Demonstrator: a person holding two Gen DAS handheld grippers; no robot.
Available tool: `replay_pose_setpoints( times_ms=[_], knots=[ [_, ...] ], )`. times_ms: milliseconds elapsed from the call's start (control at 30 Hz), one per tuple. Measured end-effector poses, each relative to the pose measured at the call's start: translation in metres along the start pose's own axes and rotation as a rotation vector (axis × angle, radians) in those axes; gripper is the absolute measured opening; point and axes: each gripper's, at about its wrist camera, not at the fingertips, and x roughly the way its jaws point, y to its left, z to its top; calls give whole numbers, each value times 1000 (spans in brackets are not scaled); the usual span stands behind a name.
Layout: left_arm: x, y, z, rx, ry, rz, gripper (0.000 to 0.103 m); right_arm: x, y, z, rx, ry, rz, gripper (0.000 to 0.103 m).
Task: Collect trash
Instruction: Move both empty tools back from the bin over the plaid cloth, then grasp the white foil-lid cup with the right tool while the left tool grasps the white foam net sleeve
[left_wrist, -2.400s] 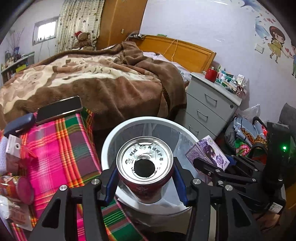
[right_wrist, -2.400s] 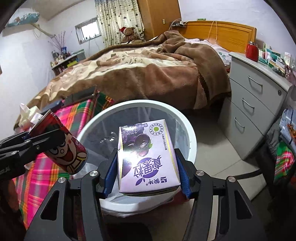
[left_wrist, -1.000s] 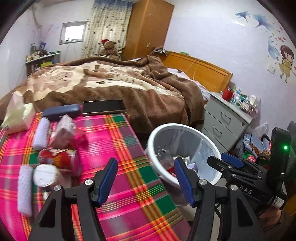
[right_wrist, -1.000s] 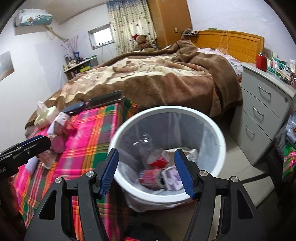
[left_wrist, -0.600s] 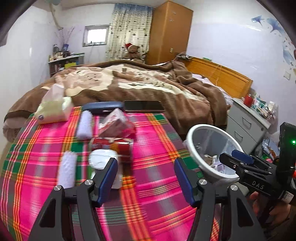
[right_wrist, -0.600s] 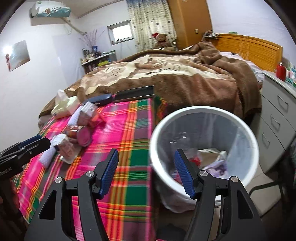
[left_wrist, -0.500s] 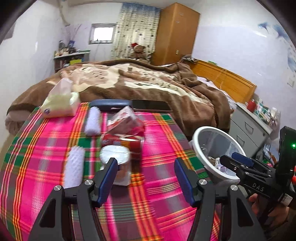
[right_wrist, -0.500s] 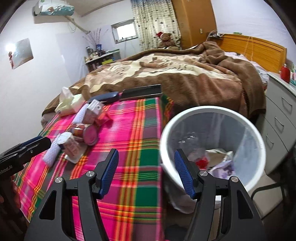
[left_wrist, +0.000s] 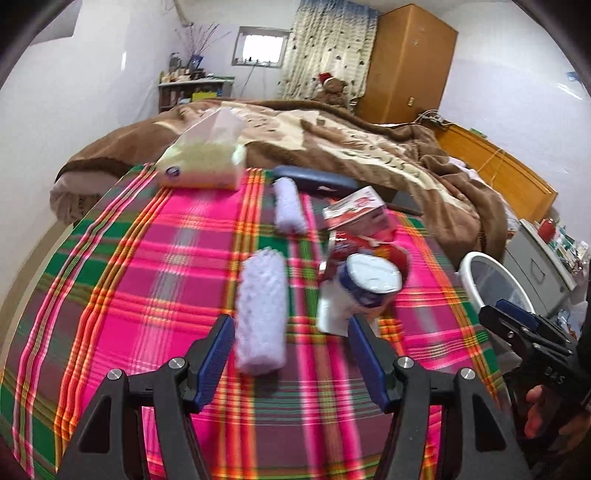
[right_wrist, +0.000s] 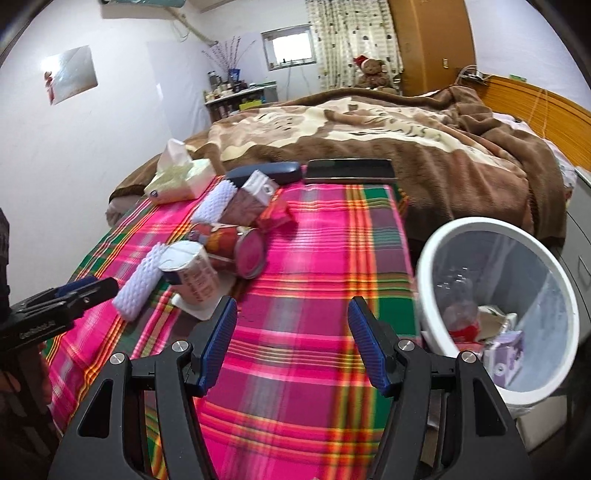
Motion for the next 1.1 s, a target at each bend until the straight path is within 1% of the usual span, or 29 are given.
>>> replay_pose_setpoints(
  times_ms=[67,133,167,233,300,333,433,500,567,667,733,800,833,867,900,1033,1100],
  knots=[
    [7,9,0,-3,1,-13,64,4,6,0,0,4,8,64],
    [18,18,1,-23,32,11,64,10,10,1,10,15,21,64],
    [21,21,2,-27,36,14,64,12,12,1,12,18,28,64],
    [26,24,3,-14,40,2,64,16,17,0,5,21,33,64],
    [39,29,5,-24,80,-23,64,21,23,0,-9,30,26,64],
    [45,33,6,-45,95,-35,64,23,25,1,-11,34,25,64],
    [56,37,7,-34,108,-27,64,27,32,1,-15,32,54,64],
    [65,42,8,-48,127,-48,64,30,37,1,-28,33,63,64],
    [67,43,10,-49,121,-50,64,32,42,1,-38,38,59,64],
    [72,43,12,-14,125,-11,64,36,48,2,-40,37,65,64],
    [73,49,15,-36,121,-28,63,42,52,3,-36,45,73,64],
    [73,55,18,-49,121,-34,59,47,58,3,-34,46,69,64],
    [73,58,18,-56,117,-30,59,48,61,4,-40,35,63,64],
    [73,60,18,-60,116,-28,55,49,64,4,-44,26,56,64],
    [73,63,18,-60,115,-30,54,50,66,4,-50,20,54,64],
    [73,67,19,-57,113,-16,54,55,76,6,-56,21,53,64],
    [74,68,19,-62,107,-21,54,59,79,7,-45,36,52,64]
  ],
)
